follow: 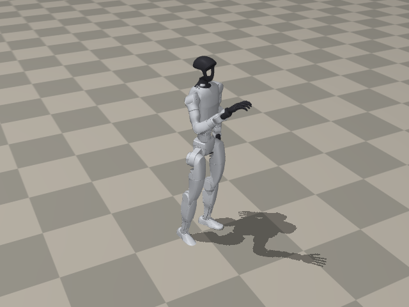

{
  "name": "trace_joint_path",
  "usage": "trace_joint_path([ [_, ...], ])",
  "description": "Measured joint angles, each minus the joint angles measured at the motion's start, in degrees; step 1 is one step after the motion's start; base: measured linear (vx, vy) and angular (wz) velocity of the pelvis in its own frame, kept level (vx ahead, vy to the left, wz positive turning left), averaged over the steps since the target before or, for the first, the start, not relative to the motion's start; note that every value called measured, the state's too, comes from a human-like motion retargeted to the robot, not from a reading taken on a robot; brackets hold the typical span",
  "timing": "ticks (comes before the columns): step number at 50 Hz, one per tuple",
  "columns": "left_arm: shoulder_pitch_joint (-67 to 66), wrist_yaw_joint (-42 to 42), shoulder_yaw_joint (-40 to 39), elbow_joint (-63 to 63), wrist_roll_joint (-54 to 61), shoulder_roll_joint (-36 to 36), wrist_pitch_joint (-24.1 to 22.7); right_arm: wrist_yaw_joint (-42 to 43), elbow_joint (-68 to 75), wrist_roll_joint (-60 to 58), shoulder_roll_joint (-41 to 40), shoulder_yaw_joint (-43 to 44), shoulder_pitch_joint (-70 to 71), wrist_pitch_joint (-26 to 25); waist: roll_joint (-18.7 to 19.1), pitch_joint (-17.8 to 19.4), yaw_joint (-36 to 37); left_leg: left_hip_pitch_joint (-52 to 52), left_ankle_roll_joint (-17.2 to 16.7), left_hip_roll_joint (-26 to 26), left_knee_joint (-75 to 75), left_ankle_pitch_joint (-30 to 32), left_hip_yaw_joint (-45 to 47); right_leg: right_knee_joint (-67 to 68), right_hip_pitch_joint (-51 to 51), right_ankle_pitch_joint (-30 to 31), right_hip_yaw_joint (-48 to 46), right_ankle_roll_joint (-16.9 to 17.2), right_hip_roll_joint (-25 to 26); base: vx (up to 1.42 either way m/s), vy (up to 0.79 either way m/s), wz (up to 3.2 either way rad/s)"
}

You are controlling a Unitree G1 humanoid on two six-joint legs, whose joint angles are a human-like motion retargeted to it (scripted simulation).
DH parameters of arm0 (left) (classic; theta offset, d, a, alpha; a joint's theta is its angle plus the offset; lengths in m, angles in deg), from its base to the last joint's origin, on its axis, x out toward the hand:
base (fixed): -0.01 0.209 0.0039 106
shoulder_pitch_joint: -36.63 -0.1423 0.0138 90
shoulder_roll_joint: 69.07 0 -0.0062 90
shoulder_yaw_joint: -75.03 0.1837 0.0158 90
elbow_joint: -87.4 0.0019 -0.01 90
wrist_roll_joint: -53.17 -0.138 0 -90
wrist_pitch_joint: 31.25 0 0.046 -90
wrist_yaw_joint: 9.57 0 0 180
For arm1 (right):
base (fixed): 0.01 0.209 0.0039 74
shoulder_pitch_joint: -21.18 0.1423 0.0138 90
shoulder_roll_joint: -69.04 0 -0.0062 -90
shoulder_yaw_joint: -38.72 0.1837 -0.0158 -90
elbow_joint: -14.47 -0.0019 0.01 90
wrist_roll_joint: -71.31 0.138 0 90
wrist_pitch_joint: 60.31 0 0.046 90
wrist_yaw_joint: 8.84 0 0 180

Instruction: In place motions

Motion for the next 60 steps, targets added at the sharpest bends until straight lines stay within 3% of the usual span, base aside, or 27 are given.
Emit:
trace_joint_path([
  [2, -0.31, -0.14, -0.34, -0.03, 0.02, -0.02, 0.11, 3.76, -0.46, 0.66, 0.01, 0.99, -1.23, -0.52, -0.14, -0.02, -0.18, 0.07, -0.07, 0.02, -0.06, -0.06, -0.24, 0.00, 0.07, -0.07, -0.26, 0.02, -0.01, 0.00, 0.00, 0.00],
  [7, -0.98, -0.64, -1.06, 0.40, 0.60, -0.04, 0.31, 33.87, -2.72, 1.77, 0.70, 4.73, -4.42, 9.52, -0.04, -0.01, -1.53, 0.15, -0.27, 0.41, -0.10, -0.37, -0.60, 0.09, -0.11, -0.18, -0.54, 0.01, 0.19, 0.00, 0.00, 0.00],
  [10, -1.83, -1.04, -1.31, 0.85, 0.89, -0.07, 0.49, 46.17, -3.99, 1.33, 1.35, 6.53, -5.52, 12.18, 0.35, -0.31, -2.71, 0.19, -0.41, 0.95, -0.14, -0.65, -0.06, 0.21, -0.60, -0.14, 0.17, -0.08, 0.52, 0.02, -0.06, -0.28],
  [19, -2.62, -2.59, -0.44, 1.61, -0.10, -0.35, 1.86, 67.95, -4.13, 6.18, 0.45, 11.63, -8.51, 22.32, 1.95, -0.60, -4.48, 0.83, -0.60, 3.27, -0.19, -1.75, 4.75, 0.87, -2.77, 0.37, 5.80, -0.79, 2.56, 0.01, -0.09, -0.57],
  [25, -2.08, -2.79, 0.45, 0.53, -0.32, -0.27, 1.63, 79.24, -2.54, 6.01, -2.38, 16.42, -10.93, 22.56, 3.03, -0.76, -6.27, 1.74, -0.95, 4.75, -0.64, -2.55, 7.39, 1.24, -4.01, 0.66, 8.51, -1.23, 3.96, 0.01, -0.10, -0.46],
  [28, -1.60, -2.03, 1.03, -0.16, 0.43, -0.12, 1.22, 80.45, 0.78, 9.19, -4.52, 16.98, -10.44, 21.19, 3.74, -0.65, -7.40, 2.28, -1.21, 5.55, -0.84, -2.88, 8.48, 1.39, -4.38, 0.80, 9.56, -1.44, 4.70, -0.01, -0.09, -0.38],
  [30, -0.99, -1.26, 1.42, -0.63, 0.86, -0.03, 0.92, 74.21, 3.11, 13.27, -6.46, 16.73, -9.17, 16.61, 4.32, -0.36, -8.18, 2.71, -1.40, 6.12, -0.96, -3.10, 9.21, 1.50, -4.53, 0.90, 10.21, -1.59, 5.23, -0.02, -0.06, -0.35],
  [33, -0.08, -0.15, 1.73, -1.56, 0.87, -0.02, 0.38, 45.31, 4.06, 21.79, -9.35, 16.45, -7.54, 2.05, 5.10, 0.18, -9.42, 3.29, -1.73, 7.03, -1.15, -3.38, 10.13, 1.61, -4.67, 1.00, 10.97, -1.79, 6.04, -0.02, -0.07, -0.30],
  [35, 0.31, 0.37, 1.91, -2.31, 0.85, -0.07, 0.00, 25.05, 4.08, 25.94, -9.80, 16.34, -7.23, -4.46, 5.48, 0.40, -10.15, 3.54, -1.97, 7.65, -1.28, -3.53, 10.67, 1.60, -4.76, 1.04, 11.20, -1.92, 6.58, -0.01, -0.07, -0.22],
  [37, 0.54, 0.52, 2.31, -2.99, 1.01, -0.20, -0.45, 21.76, 3.43, 28.76, -10.03, 15.38, -7.34, -5.92, 5.64, 0.60, -10.69, 3.74, -2.18, 8.13, -1.36, -3.61, 11.01, 1.52, -4.68, 1.07, 11.11, -2.09, 7.04, 0.00, -0.09, -0.11],
  [41, 1.58, 0.98, 2.83, -3.50, 1.40, -0.52, -0.84, 35.51, 0.63, 23.43, -7.94, 13.80, -7.91, 4.71, 5.49, 1.10, -11.53, 3.83, -2.55, 8.75, -1.27, -3.70, 11.21, 1.37, -4.36, 0.98, 10.54, -2.30, 7.49, 0.00, -0.09, 0.05],
  [45, 2.43, 1.32, 3.46, -3.39, 1.81, -0.40, -0.65, 50.73, -3.10, 14.34, -5.42, 12.87, -8.05, 9.77, 4.94, 1.32, -11.27, 3.73, -2.77, 8.79, -1.20, -3.59, 10.99, 1.29, -3.97, 0.80, 9.80, -2.44, 7.41, -0.01, -0.04, 0.17],
  [52, 2.62, 1.92, 4.73, -3.64, 1.70, 0.90, -0.90, 63.89, -6.88, 9.04, -1.67, 9.64, -5.61, 23.47, 4.14, 1.16, -9.84, 2.69, -2.83, 7.87, -0.77, -3.09, 9.16, 1.04, -3.07, 0.22, 7.67, -2.41, 6.45, 0.00, 0.03, 0.33],
  [60, 2.41, -1.05, 7.37, -2.40, -2.43, 0.81, -0.20, 71.38, -5.98, -2.04, 0.56, 9.44, -4.11, 24.78, 2.81, 1.42, -5.74, 1.25, -2.34, 5.77, 0.10, -2.10, 5.57, 0.62, -1.04, -0.61, 4.59, -1.79, 4.69, 0.00, 0.09, 0.47],
])
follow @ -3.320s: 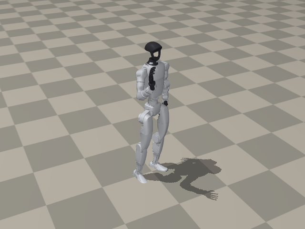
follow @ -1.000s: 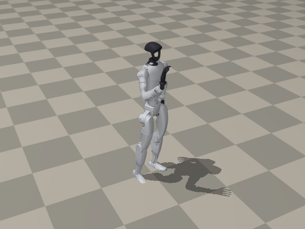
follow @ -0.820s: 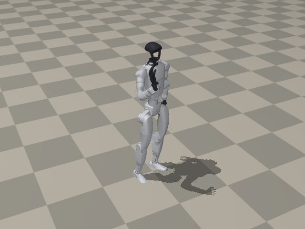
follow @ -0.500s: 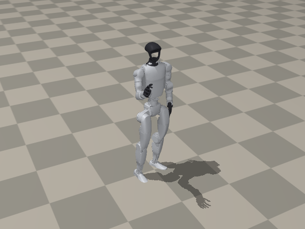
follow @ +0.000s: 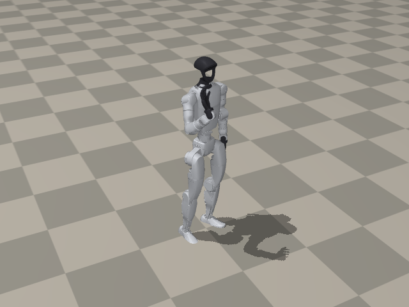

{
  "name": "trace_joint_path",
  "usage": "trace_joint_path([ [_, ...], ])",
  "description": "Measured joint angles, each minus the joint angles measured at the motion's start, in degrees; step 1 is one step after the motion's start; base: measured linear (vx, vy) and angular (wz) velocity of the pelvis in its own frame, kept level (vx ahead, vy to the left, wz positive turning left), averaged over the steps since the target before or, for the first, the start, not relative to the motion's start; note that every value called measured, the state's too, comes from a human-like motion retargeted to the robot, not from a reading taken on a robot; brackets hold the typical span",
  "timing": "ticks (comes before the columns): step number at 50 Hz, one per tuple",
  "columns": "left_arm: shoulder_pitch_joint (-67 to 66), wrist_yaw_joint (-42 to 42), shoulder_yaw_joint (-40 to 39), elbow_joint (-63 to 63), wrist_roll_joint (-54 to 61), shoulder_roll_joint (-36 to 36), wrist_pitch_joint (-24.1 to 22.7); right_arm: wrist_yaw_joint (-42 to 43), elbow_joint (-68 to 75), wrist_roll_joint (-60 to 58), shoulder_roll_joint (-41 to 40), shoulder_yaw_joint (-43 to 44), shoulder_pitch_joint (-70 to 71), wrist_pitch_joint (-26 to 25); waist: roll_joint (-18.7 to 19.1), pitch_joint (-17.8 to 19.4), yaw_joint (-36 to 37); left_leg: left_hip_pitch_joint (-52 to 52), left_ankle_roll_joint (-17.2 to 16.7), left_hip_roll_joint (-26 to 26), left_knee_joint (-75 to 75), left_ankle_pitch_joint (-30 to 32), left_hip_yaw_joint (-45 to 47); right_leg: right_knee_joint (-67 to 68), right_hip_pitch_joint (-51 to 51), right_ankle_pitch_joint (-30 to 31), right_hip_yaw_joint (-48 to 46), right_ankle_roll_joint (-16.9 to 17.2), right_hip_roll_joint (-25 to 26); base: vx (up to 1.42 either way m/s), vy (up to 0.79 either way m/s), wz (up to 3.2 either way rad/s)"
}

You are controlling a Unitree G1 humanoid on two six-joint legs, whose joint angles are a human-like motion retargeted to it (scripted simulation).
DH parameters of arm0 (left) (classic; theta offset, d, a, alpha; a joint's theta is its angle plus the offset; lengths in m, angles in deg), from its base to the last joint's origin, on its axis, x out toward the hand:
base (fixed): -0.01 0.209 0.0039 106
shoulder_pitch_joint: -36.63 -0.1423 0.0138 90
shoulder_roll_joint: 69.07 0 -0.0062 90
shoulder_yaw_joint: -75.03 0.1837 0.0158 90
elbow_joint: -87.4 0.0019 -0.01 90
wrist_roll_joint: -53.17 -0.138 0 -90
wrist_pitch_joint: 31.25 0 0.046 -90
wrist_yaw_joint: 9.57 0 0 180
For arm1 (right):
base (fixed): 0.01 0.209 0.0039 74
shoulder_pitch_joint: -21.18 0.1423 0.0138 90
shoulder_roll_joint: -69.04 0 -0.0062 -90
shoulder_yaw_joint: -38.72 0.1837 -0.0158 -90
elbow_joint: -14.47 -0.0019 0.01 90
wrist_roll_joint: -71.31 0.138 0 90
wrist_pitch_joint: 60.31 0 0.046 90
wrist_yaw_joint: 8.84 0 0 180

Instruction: In place motions

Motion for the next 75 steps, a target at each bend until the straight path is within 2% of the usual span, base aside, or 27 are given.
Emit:
trace_joint_path([
  [2, -0.29, -0.89, 0.14, 0.37, -1.49, -0.19, 0.30, -4.56, 2.02, 0.61, -0.39, -0.68, 0.66, -2.11, -0.24, -0.04, 1.07, -0.38, 0.15, -0.60, 0.21, 0.28, -0.91, -0.09, 0.49, -0.18, -0.69, 0.24, -0.49, 0.01, 0.12, 0.48],
  [3, -0.41, -1.26, 0.03, 0.62, -2.07, -0.27, 0.41, -11.70, 3.45, 1.36, -1.00, -1.02, 1.33, -6.05, -0.32, -0.03, 1.58, -0.54, 0.24, -0.90, 0.34, 0.40, -1.35, -0.15, 0.75, -0.26, -1.02, 0.35, -0.72, 0.02, 0.14, 0.44],
  [6, -1.02, -1.82, -0.92, 1.19, -2.56, -0.56, 0.64, -41.53, 7.46, 4.49, -2.73, -0.89, 3.31, -23.25, -0.60, 0.11, 3.10, -0.96, 0.58, -1.79, 0.67, 0.76, -2.42, -0.24, 1.38, -0.39, -1.76, 0.70, -1.43, 0.00, 0.14, 0.36],
  [7, -1.30, -1.88, -1.37, 1.31, -2.44, -0.68, 0.71, -47.71, 8.28, 5.35, -2.96, -0.75, 3.69, -27.52, -0.70, 0.13, 3.65, -1.12, 0.70, -2.08, 0.77, 0.88, -2.70, -0.26, 1.52, -0.42, -1.95, 0.82, -1.68, -0.01, 0.16, 0.29],
  [8, -1.58, -1.91, -1.88, 1.43, -2.19, -0.84, 0.77, -49.86, 8.50, 6.47, -3.07, -0.67, 3.88, -30.23, -0.82, 0.18, 4.22, -1.29, 0.81, -2.37, 0.86, 1.00, -2.96, -0.28, 1.62, -0.43, -2.15, 0.95, -1.96, -0.01, 0.15, 0.28],
  [10, -1.87, -2.11, -3.00, 1.97, -1.37, -1.26, 0.93, -48.30, 7.31, 7.41, -2.58, -0.45, 3.94, -29.07, -1.16, 0.42, 5.25, -1.66, 1.03, -2.99, 1.08, 1.25, -3.47, -0.39, 1.89, -0.43, -2.62, 1.20, -2.54, 0.00, 0.12, 0.29],
  [15, -1.84, -3.22, -4.24, 5.02, 1.30, -2.59, 1.95, -20.79, 3.09, 5.54, -0.82, 1.85, 0.42, -15.53, -2.24, 0.55, 7.38, -2.64, 1.46, -4.55, 1.77, 1.82, -4.66, -0.82, 2.66, -0.40, -4.24, 1.99, -4.27, 0.03, 0.10, 0.31],
  [20, -1.96, -3.22, -4.99, 5.88, 2.55, -2.66, 2.16, 4.91, 1.24, -1.89, -0.06, 3.15, -6.51, -0.64, -2.67, 1.42, 8.48, -2.53, 2.29, -6.20, 2.09, 2.28, -5.40, -1.03, 3.51, -0.11, -5.22, 2.83, -5.97, 0.02, 0.14, 0.14],
  [23, -2.57, -3.70, -5.34, 4.82, 3.21, -1.72, 1.09, 8.05, 3.99, -2.37, -1.07, 2.48, -12.19, 1.25, -2.71, 1.50, 8.89, -2.42, 2.88, -7.28, 1.94, 2.54, -5.66, -1.10, 3.47, 0.23, -5.65, 3.40, -7.14, 0.03, 0.16, 0.00],
  [30, -2.95, -7.55, -4.00, 3.90, 2.61, -0.43, -0.54, 3.85, 21.38, -2.52, -4.79, -1.02, -25.40, 4.08, -2.52, 2.03, 10.78, -2.62, 3.68, -9.01, 2.01, 3.36, -3.04, -1.43, 2.65, 1.77, -3.96, 4.71, -10.23, 0.03, 0.17, -0.34],
  [35, -2.70, -5.05, -3.27, 3.75, 2.50, -0.87, -0.23, -0.54, 43.10, -6.88, -5.78, -4.95, -28.79, 5.74, -0.79, 1.86, 8.46, -2.33, 4.96, -10.20, 1.27, 3.57, -2.89, -1.30, 1.47, 2.72, -4.76, 5.20, -11.34, -0.01, 0.16, -0.20],
  [40, -2.13, -2.09, -4.12, 2.48, 2.89, -0.80, -0.35, -10.94, 67.01, -13.28, -9.13, -7.44, -28.11, 2.20, 1.07, 2.47, 6.32, -2.49, 5.76, -10.13, 1.04, 3.54, -1.61, -0.83, -0.36, 3.80, -3.90, 5.16, -11.67, -0.04, 0.12, -0.39],
  [42, -1.67, -1.30, -4.57, 2.00, 2.59, -0.96, -1.00, -24.96, 75.08, -13.99, -10.75, -7.38, -27.16, -1.95, 1.56, 3.09, 5.71, -2.31, 5.98, -9.96, 0.92, 3.54, -1.11, -0.68, -0.79, 4.19, -3.63, 5.12, -11.65, -0.05, 0.06, -0.32],
  [43, -1.38, -1.01, -5.07, 1.85, 2.30, -0.96, -1.30, -35.51, 78.58, -14.18, -11.41, -7.27, -26.63, -4.79, 1.72, 3.40, 5.45, -2.20, 6.05, -9.89, 0.85, 3.56, -0.89, -0.59, -0.98, 4.36, -3.45, 5.09, -11.63, -0.05, 0.04, -0.30],
  [46, -0.86, -0.04, -7.53, -1.01, 3.97, -0.32, -0.84, -73.32, 89.24, -14.72, -13.47, -6.52, -24.10, -17.43, 2.06, 4.41, 4.49, -1.79, 6.17, -9.58, 0.71, 3.55, -0.12, -0.35, -1.43, 4.76, -2.82, 5.01, -11.49, -0.04, 0.02, -0.30],
  [47, -1.01, 0.48, -8.29, -3.22, 5.55, 0.05, -0.82, -82.93, 93.11, -15.20, -14.10, -6.03, -23.26, -21.87, 2.16, 4.68, 4.16, -1.68, 6.20, -9.46, 0.65, 3.53, 0.11, -0.30, -1.57, 4.86, -2.63, 5.00, -11.40, -0.05, 0.00, -0.28],
  [48, -1.33, 1.34, -8.86, -6.25, 7.58, 0.38, -1.40, -87.51, 97.00, -15.26, -14.54, -5.50, -22.52, -24.78, 2.25, 4.94, 3.83, -1.58, 6.21, -9.35, 0.60, 3.51, 0.32, -0.28, -1.69, 4.93, -2.46, 5.00, -11.29, -0.06, -0.01, -0.30],
  [50, -1.78, 3.54, -10.11, -13.89, 11.95, 0.93, -3.68, -85.93, 105.85, -11.95, -15.53, -2.95, -21.14, -25.04, 2.27, 5.28, 3.57, -1.54, 6.20, -9.21, 0.51, 3.44, 1.02, -1.34, -0.60, 4.60, -2.05, 4.89, -10.59, -0.06, -0.02, -0.48],
  [52, -1.48, 5.60, -10.95, -23.18, 17.01, 0.85, -5.70, -79.49, 111.68, -4.76, -15.76, -0.39, -21.28, -25.13, 2.15, 5.46, 4.88, -1.40, 6.02, -8.70, 0.37, 3.18, 2.60, -1.57, -0.46, 4.27, -0.40, 5.17, -10.29, -0.02, -0.01, -0.31],
  [55, -0.23, 8.76, -10.35, -38.70, 25.52, -1.24, -7.59, -74.50, 113.41, 8.26, -16.00, 2.97, -23.35, -25.90, 1.29, 5.51, 4.23, -1.31, 5.89, -9.04, 0.50, 3.16, 1.37, -2.04, -0.09, 4.48, -1.80, 4.47, -9.74, -0.01, -0.07, 0.22],
  [58, 1.16, 8.23, -8.36, -56.08, 34.17, -5.68, -10.23, -74.04, 113.20, 18.07, -16.13, 6.75, -25.29, -22.58, 0.41, 4.33, 4.88, -1.30, 5.47, -8.73, 0.30, 3.09, 1.08, -1.64, -0.66, 4.28, -1.14, 4.12, -9.21, 0.06, -0.12, 0.02],
  [60, 2.92, 3.55, -8.27, -67.08, 37.46, -9.89, -13.48, -75.30, 113.56, 21.57, -15.59, 8.27, -25.86, -20.68, 0.43, 3.36, 4.33, -1.55, 5.15, -8.07, 0.25, 3.08, 0.28, -1.35, -0.96, 4.22, -1.10, 4.69, -9.28, 0.04, -0.12, 0.25],
  [63, 7.91, -9.42, -10.35, -79.81, 36.53, -16.75, -18.38, -78.51, 113.84, 23.96, -14.56, 7.90, -25.88, -20.40, 0.81, 2.50, 3.87, -1.68, 4.68, -6.61, 0.20, 2.77, 0.34, -0.69, -1.59, 3.88, -0.05, 5.36, -8.85, -0.01, -0.11, -0.07],
  [66, 14.75, -22.84, -12.32, -87.86, 32.46, -21.76, -22.61, -81.53, 113.50, 23.26, -13.87, 7.55, -25.61, -19.91, 0.69, 2.02, 3.70, -1.42, 4.34, -5.80, 0.12, 2.42, 0.55, -0.52, -1.69, 3.49, 0.70, 4.79, -7.60, 0.01, -0.10, -0.11],
  [68, 19.20, -28.80, -13.12, -91.52, 30.39, -24.37, -25.40, -82.91, 112.90, 21.77, -13.72, 7.44, -25.71, -19.82, 0.42, 1.53, 3.32, -1.17, 4.12, -5.56, 0.07, 2.29, 0.15, -0.65, -1.47, 3.34, 0.52, 4.08, -6.74, 0.06, -0.11, 0.17],
  [70, 23.39, -33.45, -13.43, -94.13, 29.17, -26.52, -26.71, -83.67, 112.07, 20.13, -13.80, 7.05, -25.72, -19.87, 0.09, 1.00, 2.85, -0.97, 3.89, -5.33, 0.02, 2.16, -0.19, -0.75, -1.25, 3.13, 0.33, 3.38, -5.90, 0.08, -0.11, 0.21],
  [75, 33.08, -43.20, -12.67, -97.08, 28.46, -30.15, -24.23, -84.00, 109.85, 15.97, -14.17, 5.07, -25.14, -18.70, -0.05, 0.23, 0.21, -0.57, 3.24, -4.42, 0.13, 1.84, -1.52, -0.91, -0.57, 2.74, -0.64, 1.97, -4.03, 0.05, -0.09, 0.25],
])
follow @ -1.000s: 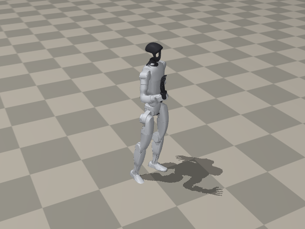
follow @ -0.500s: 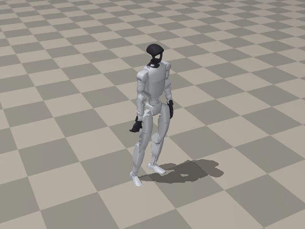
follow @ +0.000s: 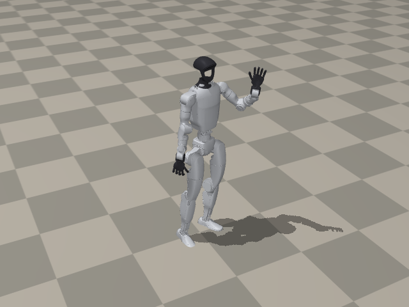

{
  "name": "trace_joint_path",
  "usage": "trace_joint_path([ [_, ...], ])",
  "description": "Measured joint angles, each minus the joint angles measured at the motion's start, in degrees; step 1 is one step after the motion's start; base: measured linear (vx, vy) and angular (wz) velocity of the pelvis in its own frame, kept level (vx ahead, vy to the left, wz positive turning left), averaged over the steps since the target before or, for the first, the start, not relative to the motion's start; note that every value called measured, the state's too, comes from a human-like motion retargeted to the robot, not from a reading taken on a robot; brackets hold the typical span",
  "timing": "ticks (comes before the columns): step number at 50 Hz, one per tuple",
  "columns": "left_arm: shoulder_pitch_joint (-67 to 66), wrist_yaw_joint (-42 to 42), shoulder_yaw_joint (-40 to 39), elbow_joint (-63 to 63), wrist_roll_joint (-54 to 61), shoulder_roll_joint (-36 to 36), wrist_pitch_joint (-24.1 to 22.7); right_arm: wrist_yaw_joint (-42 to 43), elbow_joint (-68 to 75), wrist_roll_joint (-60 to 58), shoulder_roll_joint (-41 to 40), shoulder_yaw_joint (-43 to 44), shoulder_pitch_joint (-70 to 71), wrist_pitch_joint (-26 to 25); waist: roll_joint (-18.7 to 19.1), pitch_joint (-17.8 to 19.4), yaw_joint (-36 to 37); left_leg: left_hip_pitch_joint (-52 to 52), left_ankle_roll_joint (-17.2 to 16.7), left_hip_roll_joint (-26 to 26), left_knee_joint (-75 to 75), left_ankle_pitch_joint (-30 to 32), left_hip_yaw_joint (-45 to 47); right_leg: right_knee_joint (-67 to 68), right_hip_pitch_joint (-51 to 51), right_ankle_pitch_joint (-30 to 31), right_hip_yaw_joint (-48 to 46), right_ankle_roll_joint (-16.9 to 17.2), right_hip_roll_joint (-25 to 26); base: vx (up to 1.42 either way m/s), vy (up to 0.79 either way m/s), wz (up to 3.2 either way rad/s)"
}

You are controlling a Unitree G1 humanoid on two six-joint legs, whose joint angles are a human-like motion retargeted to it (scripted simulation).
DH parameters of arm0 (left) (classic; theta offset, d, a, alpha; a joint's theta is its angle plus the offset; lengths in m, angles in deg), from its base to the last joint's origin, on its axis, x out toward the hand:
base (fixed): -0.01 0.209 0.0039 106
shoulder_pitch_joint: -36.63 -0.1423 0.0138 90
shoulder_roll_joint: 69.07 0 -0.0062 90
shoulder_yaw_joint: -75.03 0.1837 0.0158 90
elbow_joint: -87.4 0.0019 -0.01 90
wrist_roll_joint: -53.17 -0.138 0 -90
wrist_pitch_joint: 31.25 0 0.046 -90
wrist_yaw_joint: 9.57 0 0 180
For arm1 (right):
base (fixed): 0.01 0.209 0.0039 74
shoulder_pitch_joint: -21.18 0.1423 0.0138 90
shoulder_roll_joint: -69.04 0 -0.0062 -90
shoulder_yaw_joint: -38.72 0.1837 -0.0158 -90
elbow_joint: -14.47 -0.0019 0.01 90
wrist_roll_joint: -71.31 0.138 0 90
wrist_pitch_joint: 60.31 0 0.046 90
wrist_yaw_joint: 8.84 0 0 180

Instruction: In place motions

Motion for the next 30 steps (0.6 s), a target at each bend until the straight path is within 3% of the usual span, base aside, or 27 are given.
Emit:
trace_joint_path([
  [2, 3.15, 5.43, -0.14, -0.42, 1.04, -0.36, 4.06, -0.44, -0.79, -1.63, -0.01, -1.02, 0.28, 0.48, 0.30, -0.40, 0.05, 0.26, -0.32, 0.76, -0.06, -0.29, 0.74, 0.11, 0.04, -0.27, 0.79, -0.20, 0.69, 0.02, -0.07, -0.23],
  [3, 4.51, 13.41, -0.35, -0.49, 2.54, -0.51, 8.32, -0.76, -1.12, -2.45, 0.03, -1.39, 0.45, 0.77, 0.51, -0.56, 0.43, 0.43, -0.50, 1.21, -0.08, -0.48, 1.33, 0.19, 0.04, -0.41, 1.43, -0.25, 1.03, 0.03, -0.07, -0.29],
  [5, 6.37, 32.49, 0.05, -0.35, 6.06, -0.30, 21.08, -1.42, -1.61, -3.66, 0.11, -1.82, 0.51, 1.38, 1.08, -1.01, -0.28, 0.57, -0.76, 1.82, -0.09, -0.62, 0.96, 0.22, 0.21, -0.50, 1.13, -0.15, 1.35, 0.02, -0.03, -0.04],
  [7, 6.95, 43.67, 0.44, -0.19, 9.02, -0.52, 30.85, -2.20, -1.90, -4.06, 0.11, -1.97, 0.49, 1.59, 1.54, -1.45, -0.78, 0.61, -0.97, 2.27, -0.13, -0.76, 0.83, 0.10, 0.46, -0.70, 0.84, -0.25, 1.80, 0.02, -0.03, 0.03],
  [8, 6.97, 44.36, 0.56, -0.03, 9.93, -0.67, 31.02, -2.38, -1.96, -4.14, 0.07, -2.04, 0.40, 1.53, 1.69, -1.65, -0.77, 0.64, -1.08, 2.49, -0.16, -0.85, 0.98, 0.09, 0.52, -0.82, 0.87, -0.33, 2.01, 0.03, -0.06, -0.03],
  [11, 5.77, 33.46, 0.05, -0.03, 7.18, -1.63, 23.22, -1.60, -1.51, -4.37, 0.15, -1.92, 0.40, 1.42, 1.87, -1.88, -0.34, 0.70, -1.40, 2.95, -0.17, -1.08, 1.44, 0.08, 0.67, -1.15, 1.02, -0.60, 2.50, 0.02, -0.06, -0.08],
  [17, -0.49, -8.62, -0.65, -1.11, -12.71, -2.31, 2.05, -0.58, 0.77, -1.44, 0.39, 0.26, -0.08, 0.99, 1.58, -1.96, 3.46, 0.95, -2.10, 3.45, -0.19, -1.48, 3.67, 0.32, 0.89, -2.01, 3.40, -0.86, 2.83, 0.01, -0.04, -0.22],
  [20, -5.07, -25.31, 0.00, -2.28, -22.25, -1.60, -5.40, 0.14, 1.39, 1.12, 0.51, 1.90, -0.62, 0.33, 1.70, -2.07, 4.65, 0.71, -2.28, 3.41, -0.13, -1.49, 3.66, 0.27, 1.08, -2.32, 3.59, -0.76, 2.66, 0.00, 0.00, 0.00],
  [30, -22.50, -36.57, 2.29, 0.47, -34.11, 8.61, -14.16, 2.37, 2.34, 5.63, 0.69, 3.83, -1.53, -0.07, 2.10, -1.57, 7.03, 0.24, -2.39, 2.67, 0.07, -1.26, 2.44, 0.36, 1.31, -2.65, 2.89, -0.70, 1.99, -0.04, 0.04, 0.07],
])
